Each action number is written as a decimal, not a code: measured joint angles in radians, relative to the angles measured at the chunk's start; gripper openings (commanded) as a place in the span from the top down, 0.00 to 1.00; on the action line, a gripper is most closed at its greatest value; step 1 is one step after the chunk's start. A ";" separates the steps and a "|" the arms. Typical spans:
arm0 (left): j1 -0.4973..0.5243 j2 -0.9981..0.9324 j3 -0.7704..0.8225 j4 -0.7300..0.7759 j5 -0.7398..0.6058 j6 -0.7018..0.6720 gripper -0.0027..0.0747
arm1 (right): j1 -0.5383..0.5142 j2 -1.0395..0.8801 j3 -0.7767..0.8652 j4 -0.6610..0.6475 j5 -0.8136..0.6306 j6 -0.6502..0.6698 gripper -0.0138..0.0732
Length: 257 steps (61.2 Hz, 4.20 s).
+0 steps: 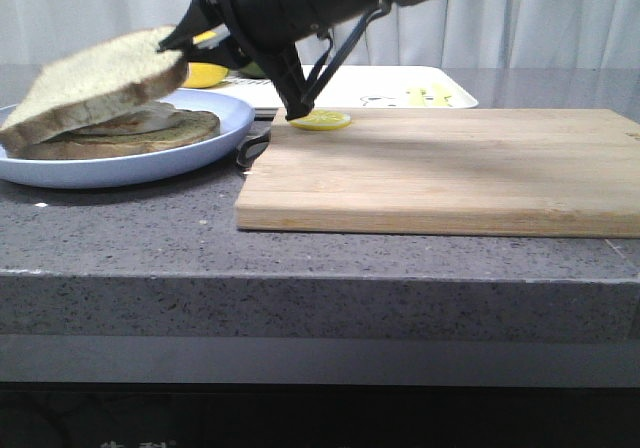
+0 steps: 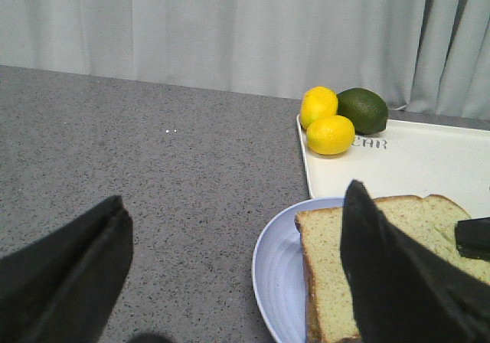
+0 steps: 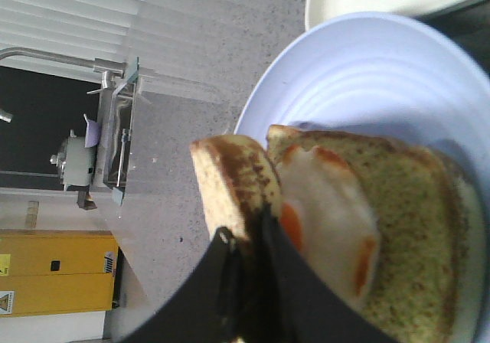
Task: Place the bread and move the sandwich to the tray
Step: 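Carry the bread with the right gripper over the egg toast on the plate, then release the bread onto the egg and lift the right gripper away, then grasp the rim of the blue plate with the left gripper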
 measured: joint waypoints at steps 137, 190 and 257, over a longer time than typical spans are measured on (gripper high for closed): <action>0.000 0.012 -0.012 0.000 0.030 0.000 0.26 | -0.516 -1.149 0.519 -1.547 0.233 0.395 0.97; -0.013 0.921 -0.719 0.000 0.683 0.000 0.26 | -0.516 -1.507 0.949 -1.541 0.018 0.401 0.97; 0.005 1.020 -0.836 -0.184 0.759 0.102 0.99 | -0.516 -1.507 0.949 -1.541 0.010 0.401 0.97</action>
